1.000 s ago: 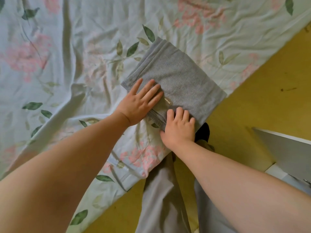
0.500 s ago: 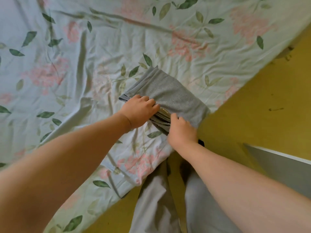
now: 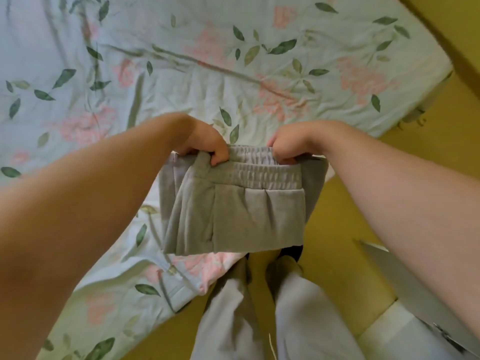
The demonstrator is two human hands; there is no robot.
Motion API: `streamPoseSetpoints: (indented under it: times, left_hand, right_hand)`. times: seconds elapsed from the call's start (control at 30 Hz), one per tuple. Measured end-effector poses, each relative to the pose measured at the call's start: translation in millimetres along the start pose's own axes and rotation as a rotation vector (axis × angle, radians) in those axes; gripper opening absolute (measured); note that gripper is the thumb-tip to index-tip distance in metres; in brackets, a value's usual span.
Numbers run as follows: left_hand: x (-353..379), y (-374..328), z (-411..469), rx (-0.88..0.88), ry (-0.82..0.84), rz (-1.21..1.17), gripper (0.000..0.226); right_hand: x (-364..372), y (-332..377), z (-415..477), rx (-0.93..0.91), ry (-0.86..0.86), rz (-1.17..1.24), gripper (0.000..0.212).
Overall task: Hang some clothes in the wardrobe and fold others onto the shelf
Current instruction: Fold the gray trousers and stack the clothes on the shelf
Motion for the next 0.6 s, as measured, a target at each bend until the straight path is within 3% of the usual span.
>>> streamPoseSetpoints:
  times: [0.1, 0.2, 0.3, 0.37, 0.47, 0.53, 0.6]
  left_hand:
    - [-1.7, 16.2, 49.7, -0.013, -0.203, 0.198, 0.045]
    - [9.3, 30.2, 92.5, -0.017, -0.49, 0.439, 0.032]
    - [20.7, 40.4, 116.4, 0.021, -0.592, 0.365, 0.044]
    - [22.7, 43.3, 117.9, 0.052, -0.649, 0.368, 0.044]
    - [25.8, 44.1, 109.4, 0.081, -0.767, 0.449, 0.031]
    - [35.7, 44.5, 99.7, 0.105, -0.849, 0.519, 0.034]
    - [53.7, 42.4, 85.5, 0.157, -0.949, 0.574, 0.035]
  right_hand:
    - [17.3, 2.0, 51.1, -0.083, -0.106, -0.102, 0.03]
    - [44.4, -12.4, 101.8, -0.102, -0.194, -0.058, 0.036]
    - [56.1, -24.0, 126.1, -0.138, -0.184, 0.144, 0.044]
    - [56.7, -26.2, 126.9, -0.191, -0.127, 0.18, 0.064]
    - [56.5, -33.2, 126.7, -0.196, -0.034, 0.005, 0.106]
    - [57.9, -35.2, 119.4, -0.189, -0.011, -0.084, 0.125]
    - [60.7, -35.1, 101.2, -0.222, -0.106, -0.244, 0.12]
Point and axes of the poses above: each hand's wrist, its own z-axis towards the middle knuckle, its own x-axis out of the palm, y = z × x, the point moved 5 cm from there along z, towards the middle knuckle, and after that the axes turned 11 degrees about z, right-handed, at the moved point
